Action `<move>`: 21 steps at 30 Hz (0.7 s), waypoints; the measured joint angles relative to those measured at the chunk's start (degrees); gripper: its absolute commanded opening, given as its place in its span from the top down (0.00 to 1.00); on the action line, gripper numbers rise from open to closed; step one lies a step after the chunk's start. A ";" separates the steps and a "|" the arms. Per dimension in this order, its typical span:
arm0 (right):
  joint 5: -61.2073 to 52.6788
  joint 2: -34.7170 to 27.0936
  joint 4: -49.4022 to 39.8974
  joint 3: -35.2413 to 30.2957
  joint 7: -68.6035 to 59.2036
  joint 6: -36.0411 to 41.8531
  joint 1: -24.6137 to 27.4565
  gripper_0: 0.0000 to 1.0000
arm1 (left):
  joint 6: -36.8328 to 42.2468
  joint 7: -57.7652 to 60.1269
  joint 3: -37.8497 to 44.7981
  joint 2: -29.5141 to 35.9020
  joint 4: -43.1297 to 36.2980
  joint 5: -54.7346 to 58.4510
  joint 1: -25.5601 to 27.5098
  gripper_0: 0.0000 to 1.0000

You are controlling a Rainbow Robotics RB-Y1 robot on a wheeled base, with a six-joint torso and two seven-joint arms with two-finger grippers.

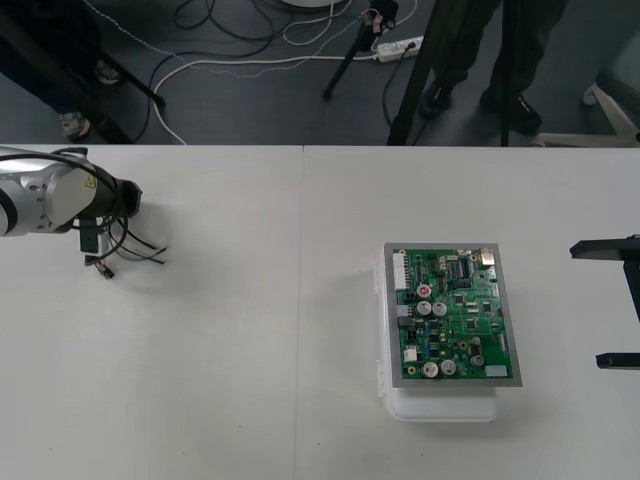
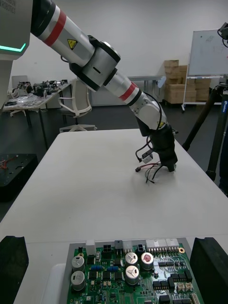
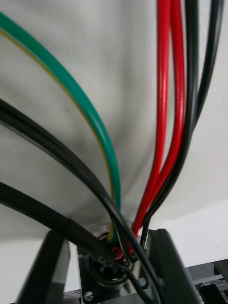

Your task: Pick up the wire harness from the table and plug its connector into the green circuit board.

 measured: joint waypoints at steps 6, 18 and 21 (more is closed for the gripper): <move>-0.21 0.00 -0.01 0.00 0.00 0.00 0.01 0.00 | 0.21 0.00 0.00 -0.16 0.09 -0.36 0.00 1.00; -0.36 0.00 -0.01 0.00 0.00 0.00 0.02 0.00 | 0.48 0.00 0.00 -0.21 0.95 -0.39 0.00 1.00; -0.37 0.00 -0.01 0.00 0.00 0.00 0.02 0.00 | 0.48 0.00 0.00 -0.21 1.08 -0.33 0.00 1.00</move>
